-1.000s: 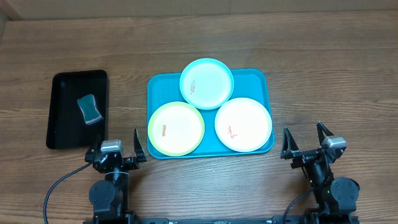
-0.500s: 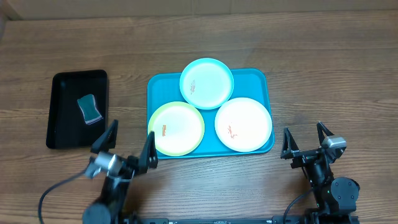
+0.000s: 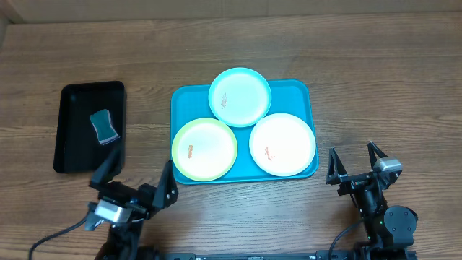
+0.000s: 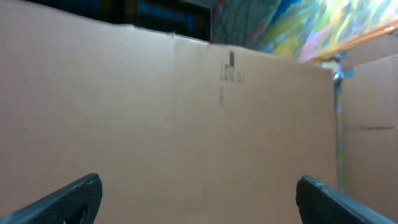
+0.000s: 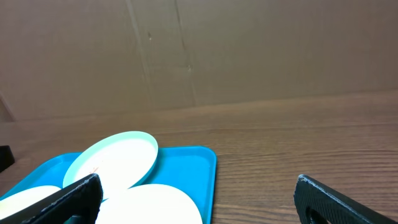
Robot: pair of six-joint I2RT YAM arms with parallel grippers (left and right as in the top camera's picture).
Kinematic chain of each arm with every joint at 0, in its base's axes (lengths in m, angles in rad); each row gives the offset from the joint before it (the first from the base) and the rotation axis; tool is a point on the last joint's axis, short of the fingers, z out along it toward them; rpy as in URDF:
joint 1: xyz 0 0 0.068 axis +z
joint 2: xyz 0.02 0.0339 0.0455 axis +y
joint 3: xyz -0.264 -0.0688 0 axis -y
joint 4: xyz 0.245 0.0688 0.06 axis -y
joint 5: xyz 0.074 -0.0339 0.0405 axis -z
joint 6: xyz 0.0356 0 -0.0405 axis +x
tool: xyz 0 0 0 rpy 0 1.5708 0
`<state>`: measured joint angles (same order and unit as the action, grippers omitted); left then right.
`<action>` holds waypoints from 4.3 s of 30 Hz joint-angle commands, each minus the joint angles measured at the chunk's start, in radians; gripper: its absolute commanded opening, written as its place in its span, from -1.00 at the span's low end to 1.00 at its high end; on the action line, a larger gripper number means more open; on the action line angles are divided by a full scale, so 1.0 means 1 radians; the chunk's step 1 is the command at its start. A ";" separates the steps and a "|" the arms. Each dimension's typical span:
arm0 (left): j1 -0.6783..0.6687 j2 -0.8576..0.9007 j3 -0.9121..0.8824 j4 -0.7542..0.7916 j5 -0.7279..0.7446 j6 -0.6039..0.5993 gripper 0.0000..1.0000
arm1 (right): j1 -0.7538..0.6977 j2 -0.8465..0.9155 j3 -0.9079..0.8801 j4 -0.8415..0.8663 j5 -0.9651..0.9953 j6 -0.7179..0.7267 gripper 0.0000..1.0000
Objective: Clean dirty plates on tray and stack at the side
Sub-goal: 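Move the left gripper over the black tray toward the sponge, then lower the left gripper and grasp the green sponge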
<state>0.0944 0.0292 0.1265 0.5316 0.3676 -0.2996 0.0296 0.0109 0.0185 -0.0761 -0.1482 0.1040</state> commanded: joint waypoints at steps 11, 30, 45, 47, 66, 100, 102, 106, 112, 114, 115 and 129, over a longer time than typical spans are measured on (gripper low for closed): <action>0.008 0.525 0.668 -0.692 0.023 0.188 0.99 | 0.002 -0.008 -0.010 0.004 0.013 -0.003 1.00; 0.011 1.159 1.355 -1.371 -0.124 0.270 0.99 | 0.002 -0.008 -0.010 0.004 0.013 -0.004 1.00; 0.301 1.472 1.469 -1.538 -0.127 0.126 0.99 | 0.002 -0.008 -0.010 0.004 0.013 -0.004 1.00; 0.352 1.489 1.469 -1.527 -0.042 0.119 0.99 | 0.002 -0.008 -0.010 0.004 0.013 -0.003 1.00; 0.398 1.655 1.652 -1.731 -0.360 0.051 1.00 | 0.002 -0.008 -0.010 0.004 0.013 -0.004 1.00; 0.377 2.176 1.650 -1.715 -0.266 0.281 0.83 | 0.002 -0.008 -0.010 0.004 0.013 -0.004 1.00; 0.376 2.197 1.650 -1.711 -0.266 0.281 0.80 | 0.002 -0.008 -0.010 0.004 0.013 -0.003 1.00; 0.376 2.238 1.650 -1.704 -0.279 0.278 0.75 | 0.002 -0.008 -0.010 0.004 0.013 -0.003 1.00; 0.376 2.284 1.649 -1.687 -0.298 0.278 0.35 | 0.002 -0.008 -0.010 0.004 0.013 -0.004 1.00; 0.377 2.289 1.649 -1.682 -0.299 0.278 -0.11 | 0.002 -0.008 -0.010 0.004 0.013 -0.004 1.00; 0.377 2.289 1.649 -1.678 -0.300 0.278 -0.34 | 0.002 -0.008 -0.010 0.004 0.013 -0.004 1.00; 0.377 2.289 1.650 -1.732 -0.296 0.269 1.00 | 0.002 -0.008 -0.010 0.004 0.013 -0.003 1.00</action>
<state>0.4664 2.2780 1.7763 -1.1721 0.0696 -0.0261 0.0296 0.0109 0.0185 -0.0757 -0.1486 0.1036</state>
